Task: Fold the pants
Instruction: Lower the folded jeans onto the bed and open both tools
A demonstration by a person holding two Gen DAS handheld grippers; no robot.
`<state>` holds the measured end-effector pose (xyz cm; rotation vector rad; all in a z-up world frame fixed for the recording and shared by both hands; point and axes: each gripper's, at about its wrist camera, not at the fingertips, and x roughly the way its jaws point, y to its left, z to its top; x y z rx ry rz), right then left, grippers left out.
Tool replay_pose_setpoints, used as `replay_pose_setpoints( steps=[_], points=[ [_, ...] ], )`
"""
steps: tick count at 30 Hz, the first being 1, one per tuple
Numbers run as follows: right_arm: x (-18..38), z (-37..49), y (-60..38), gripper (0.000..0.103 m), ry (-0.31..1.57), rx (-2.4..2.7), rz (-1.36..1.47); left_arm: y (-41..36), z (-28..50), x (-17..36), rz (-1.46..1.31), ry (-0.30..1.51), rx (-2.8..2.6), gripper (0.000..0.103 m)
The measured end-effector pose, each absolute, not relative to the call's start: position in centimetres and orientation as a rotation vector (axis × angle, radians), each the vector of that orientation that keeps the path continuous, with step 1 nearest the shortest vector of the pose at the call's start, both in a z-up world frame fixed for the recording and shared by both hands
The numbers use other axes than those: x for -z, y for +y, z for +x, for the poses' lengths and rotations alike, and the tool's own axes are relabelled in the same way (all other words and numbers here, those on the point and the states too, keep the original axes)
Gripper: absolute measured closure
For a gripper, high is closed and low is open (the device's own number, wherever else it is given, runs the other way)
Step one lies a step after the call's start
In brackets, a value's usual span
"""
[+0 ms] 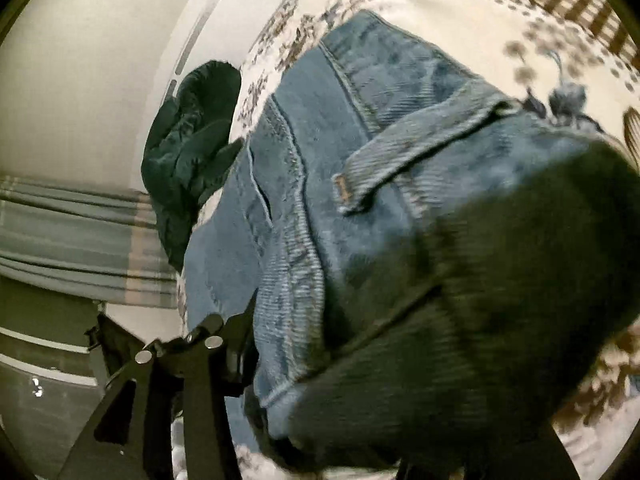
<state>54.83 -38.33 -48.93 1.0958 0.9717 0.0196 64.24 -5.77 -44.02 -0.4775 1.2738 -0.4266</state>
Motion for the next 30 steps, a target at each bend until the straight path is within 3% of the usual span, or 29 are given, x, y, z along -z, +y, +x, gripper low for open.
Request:
replay_pose_setpoints(
  steps=[8,14,19,21,23,26,30],
  points=[
    [45.7,50.2,-41.3,0.050,0.965,0.060,1.090,-5.1,63.9,42.3,-0.449,1.264,0.397,0.080],
    [44.6,49.7,-42.0,0.049,1.064,0.167,0.985,-6.9,62.5,39.5,-0.283,1.263,0.308,0.080],
    [39.2,49.5,-40.0,0.037,1.116,0.302,0.635,-9.2,58.9,35.1,-0.090,1.194,0.225,0.059],
    [36.8,49.2,-38.7,0.029,1.112,0.334,0.491,-10.1,57.3,33.3,-0.021,1.166,0.203,0.028],
    [34.5,48.6,-37.7,0.018,1.103,0.354,0.389,-10.5,55.7,31.4,0.015,1.134,0.196,0.015],
    [31.0,47.3,-37.0,0.002,1.092,0.362,0.317,-10.9,54.1,29.0,0.041,1.097,0.180,0.013],
    [25.8,44.4,-35.9,0.002,1.039,0.383,0.222,-10.8,51.5,25.2,0.050,1.046,0.158,0.008]
  ],
)
